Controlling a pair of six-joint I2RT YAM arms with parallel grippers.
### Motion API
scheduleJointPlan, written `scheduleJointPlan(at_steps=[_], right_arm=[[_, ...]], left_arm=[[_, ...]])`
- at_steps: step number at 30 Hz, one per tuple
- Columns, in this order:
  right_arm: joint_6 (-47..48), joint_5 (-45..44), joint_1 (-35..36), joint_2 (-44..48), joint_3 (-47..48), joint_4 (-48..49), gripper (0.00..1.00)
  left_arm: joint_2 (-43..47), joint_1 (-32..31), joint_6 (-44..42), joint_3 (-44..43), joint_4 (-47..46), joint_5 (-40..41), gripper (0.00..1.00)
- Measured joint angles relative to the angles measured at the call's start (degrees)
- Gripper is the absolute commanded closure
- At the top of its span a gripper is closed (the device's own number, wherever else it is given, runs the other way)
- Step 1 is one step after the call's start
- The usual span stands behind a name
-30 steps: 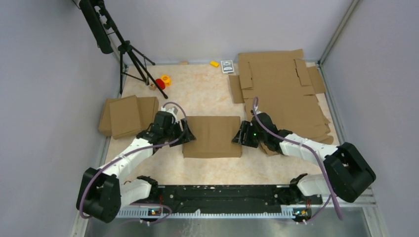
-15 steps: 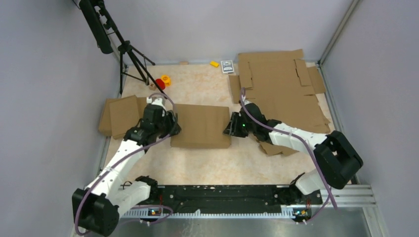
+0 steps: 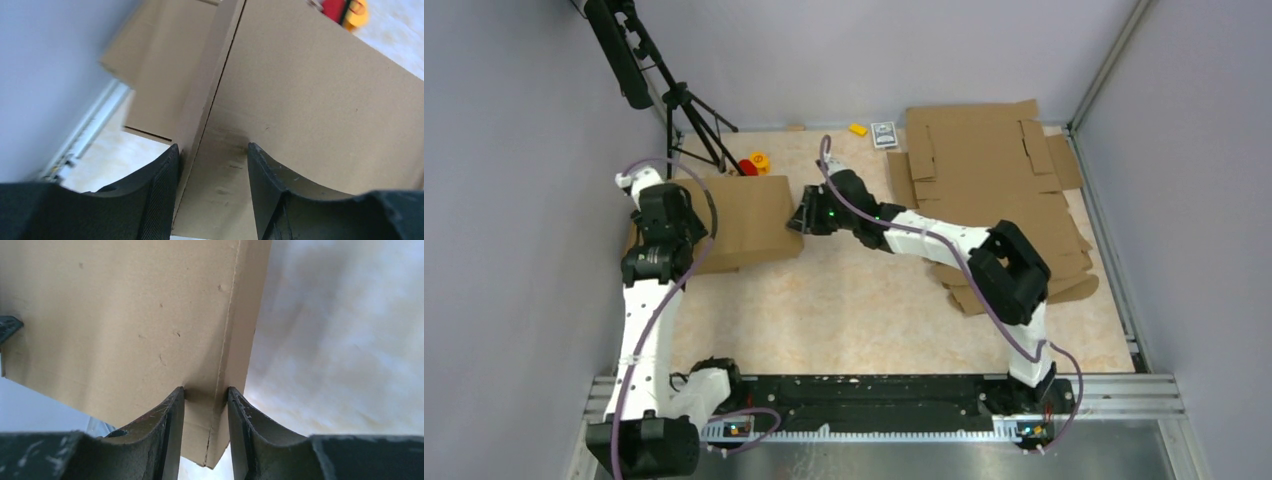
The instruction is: Fold the paper box
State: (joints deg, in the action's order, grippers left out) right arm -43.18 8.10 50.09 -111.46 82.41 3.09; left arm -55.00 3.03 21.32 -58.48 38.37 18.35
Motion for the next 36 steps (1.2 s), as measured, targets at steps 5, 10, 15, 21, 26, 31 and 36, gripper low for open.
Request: scheduleJointPlan(at_steps=[5, 10, 15, 21, 26, 31, 36], right_arm=[[-0.7, 0.1, 2.5, -9.6, 11.9, 5.9, 0.67], [-1.8, -0.9, 4.4, -22.5, 28.9, 8.9, 0.67], [-1.6, -2.2, 7.3, -33.5, 44.7, 9.2, 0.6], [-0.2, -4.3, 11.7, -34.1, 45.6, 9.4, 0.43], [1.1, -5.4, 11.6, -32.5, 42.5, 11.2, 0.35], [3.3, -5.5, 12.0, -28.0, 34.6, 12.4, 0.35], [3.6, -5.6, 11.9, -19.1, 19.6, 17.4, 0.36]], left_arm=[[-1.7, 7.1, -3.5, -1.8, -1.3, 7.1, 0.48], [-7.5, 16.3, -6.1, -2.7, -5.3, 8.4, 0.3], [-17.0, 20.8, -7.3, -3.9, -11.1, 4.7, 0.01], [-21.4, 20.2, -7.8, -4.6, -13.1, -2.9, 0.01], [-19.4, 20.0, -7.5, -6.2, -13.0, -7.6, 0.01], [-10.3, 19.1, 0.0, -6.2, -11.0, -6.5, 0.28], [0.3, 19.0, 16.0, -6.2, -2.2, 4.6, 0.89]])
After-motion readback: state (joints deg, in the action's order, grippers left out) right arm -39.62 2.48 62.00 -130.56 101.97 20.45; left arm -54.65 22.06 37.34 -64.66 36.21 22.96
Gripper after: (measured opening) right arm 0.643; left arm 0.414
